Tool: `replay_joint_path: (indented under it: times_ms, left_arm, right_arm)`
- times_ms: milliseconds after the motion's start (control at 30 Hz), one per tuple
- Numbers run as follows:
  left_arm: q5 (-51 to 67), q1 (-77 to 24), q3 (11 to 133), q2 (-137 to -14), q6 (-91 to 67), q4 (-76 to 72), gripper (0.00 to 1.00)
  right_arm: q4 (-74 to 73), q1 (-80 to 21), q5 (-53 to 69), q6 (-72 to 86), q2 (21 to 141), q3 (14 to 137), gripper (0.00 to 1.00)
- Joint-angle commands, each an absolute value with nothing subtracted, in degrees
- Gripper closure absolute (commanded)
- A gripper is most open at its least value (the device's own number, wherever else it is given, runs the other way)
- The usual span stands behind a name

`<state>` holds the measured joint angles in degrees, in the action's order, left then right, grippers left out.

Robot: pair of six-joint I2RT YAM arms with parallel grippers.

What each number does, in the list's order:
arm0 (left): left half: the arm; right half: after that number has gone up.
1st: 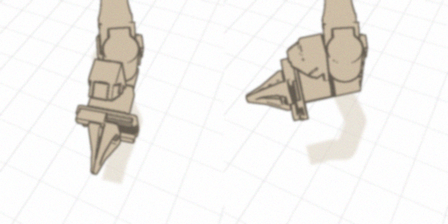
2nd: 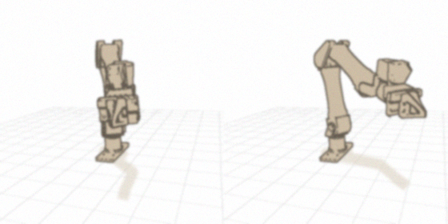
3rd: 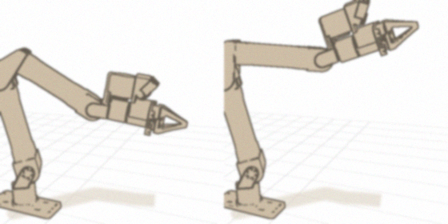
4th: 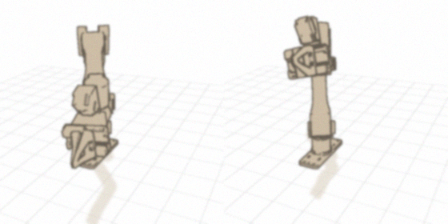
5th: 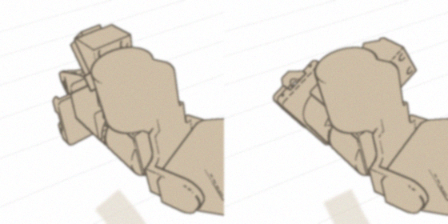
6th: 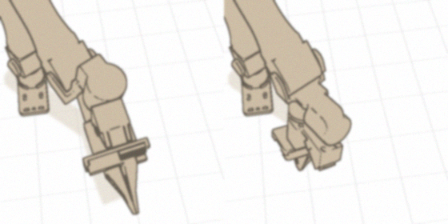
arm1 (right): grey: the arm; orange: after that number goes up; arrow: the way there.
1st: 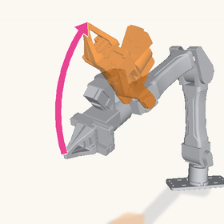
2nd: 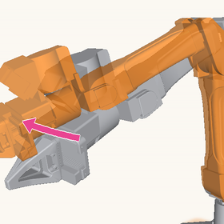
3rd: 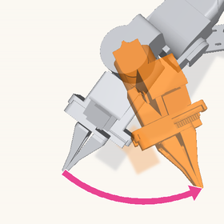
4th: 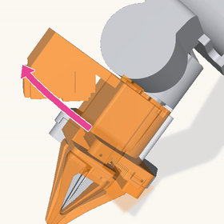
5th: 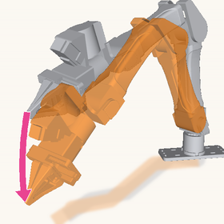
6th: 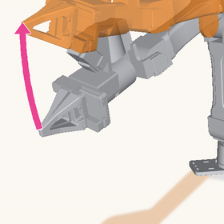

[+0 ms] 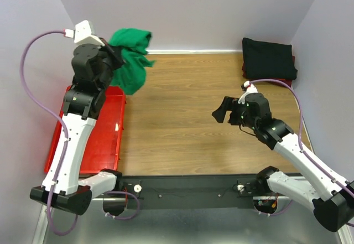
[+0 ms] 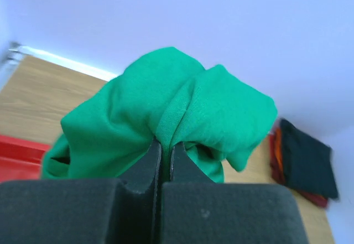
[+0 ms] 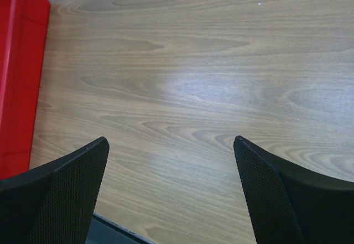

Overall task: Fold and stack the t-shirts
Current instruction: Move the tshirt to the center of the board, then flatten the tshirt out

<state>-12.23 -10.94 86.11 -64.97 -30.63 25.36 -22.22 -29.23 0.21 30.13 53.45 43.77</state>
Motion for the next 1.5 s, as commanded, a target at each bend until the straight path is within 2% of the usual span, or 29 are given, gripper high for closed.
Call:
replay_joint_path:
  times_ms: [0, 133, 233, 333, 367, 467, 700, 867, 1100, 1267, 1467]
  left_arm:
    - [-14.85, -18.53, 87.1, -67.41, -30.93, 26.28, 1.0]
    - [-16.88, -29.25, 84.73, -71.44, -31.38, 23.75, 1.0]
    - [-13.03, -35.14, 82.62, -78.11, -30.33, 21.46, 1.0]
    - [-8.8, -39.72, 82.97, -87.08, -29.27, 21.36, 0.67]
    - [-9.22, -40.51, 82.79, -89.54, -29.53, 21.36, 0.51]
    - [-11.24, -41.31, 79.21, -89.48, -31.46, 19.43, 0.38]
    - [-11.53, -39.37, 69.02, -86.05, -35.5, 16.79, 0.36]
    - [-6.86, -39.46, 60.32, -87.44, -37.88, 13.54, 0.45]
    - [-1.07, -40.95, 49.59, -85.78, -39.9, 7.57, 0.46]
    - [-0.26, -42.71, 46.06, -84.9, -40.96, 5.02, 0.38]
    - [2.99, -43.5, 44.04, -84.29, -43.41, 3.25, 0.35]
  right_arm:
    - [-21.53, -29.09, -2.02, 30.06, 52.47, 45.97, 0.0]
    - [-21.53, -29.09, -4.3, 30.67, 51.5, 45.79, 0.0]
    - [-21.62, -29.09, -6.5, 31.29, 51.59, 45.7, 0.0]
    - [-21.53, -29.09, -7.99, 31.73, 52.64, 45.53, 0.0]
    - [-21.53, -29.09, -8.43, 31.9, 53.08, 45.53, 0.0]
    - [-21.45, -29.0, -9.84, 32.08, 54.66, 45.0, 0.0]
    - [-20.92, -29.09, -12.21, 32.96, 60.81, 44.12, 0.0]
    - [-19.86, -29.09, -15.19, 34.36, 64.59, 42.89, 0.01]
    - [-19.95, -29.0, -20.21, 35.77, 64.07, 38.59, 0.06]
    - [-19.69, -29.0, -20.74, 36.74, 65.47, 37.0, 0.07]
    - [-18.72, -29.0, -20.48, 37.27, 67.15, 35.33, 0.07]
